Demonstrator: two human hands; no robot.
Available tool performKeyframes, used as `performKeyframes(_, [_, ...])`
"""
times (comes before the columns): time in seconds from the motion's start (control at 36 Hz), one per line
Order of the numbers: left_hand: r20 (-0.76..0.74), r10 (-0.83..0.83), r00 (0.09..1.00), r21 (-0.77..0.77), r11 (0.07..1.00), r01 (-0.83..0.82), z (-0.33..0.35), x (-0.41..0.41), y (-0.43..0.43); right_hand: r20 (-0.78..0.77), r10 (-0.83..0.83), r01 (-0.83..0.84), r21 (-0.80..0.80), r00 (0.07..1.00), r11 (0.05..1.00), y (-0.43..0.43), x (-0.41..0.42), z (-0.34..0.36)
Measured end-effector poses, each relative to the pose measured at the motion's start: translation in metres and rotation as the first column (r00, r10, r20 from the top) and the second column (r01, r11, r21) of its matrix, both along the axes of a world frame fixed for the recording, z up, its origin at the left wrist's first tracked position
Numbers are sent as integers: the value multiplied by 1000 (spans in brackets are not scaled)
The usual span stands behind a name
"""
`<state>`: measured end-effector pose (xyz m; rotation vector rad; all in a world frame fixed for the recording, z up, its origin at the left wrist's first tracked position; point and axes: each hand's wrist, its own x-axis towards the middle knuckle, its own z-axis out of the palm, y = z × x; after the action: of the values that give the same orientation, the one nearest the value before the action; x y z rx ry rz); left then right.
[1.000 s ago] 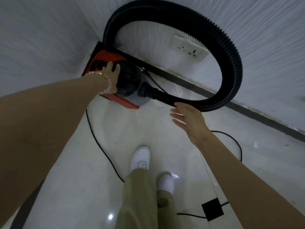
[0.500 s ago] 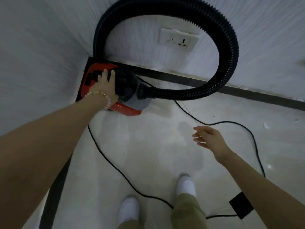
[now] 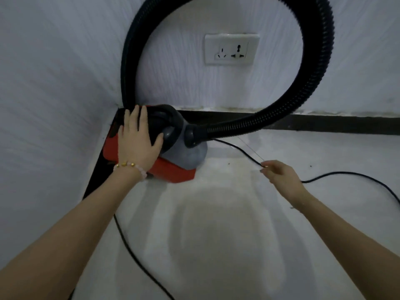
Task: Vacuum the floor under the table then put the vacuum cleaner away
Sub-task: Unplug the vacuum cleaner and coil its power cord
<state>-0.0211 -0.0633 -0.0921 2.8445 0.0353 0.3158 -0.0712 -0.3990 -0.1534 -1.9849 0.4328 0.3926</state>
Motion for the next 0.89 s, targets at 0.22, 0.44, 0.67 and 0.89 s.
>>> performKeyframes(0.22, [196, -286, 938, -256, 908, 330, -56, -70, -63, 52, 252, -199, -471, 966, 860, -5, 23, -96])
performKeyframes(0.44, [-192, -345, 919, -475, 852, 221, -142, -112, -118, 2, 254, -209, -566, 967, 797, -27, 6, -113])
performKeyframes(0.67, [-157, -425, 891, -383, 858, 342, -142, -104, -136, 128, 176, -128, -314, 976, 941, -24, -60, -79])
performKeyframes(0.89, [-250, -593, 766, -188, 805, 562, -131, -101, -173, 332, 56, -46, -38, 941, 998, -60, -125, -18])
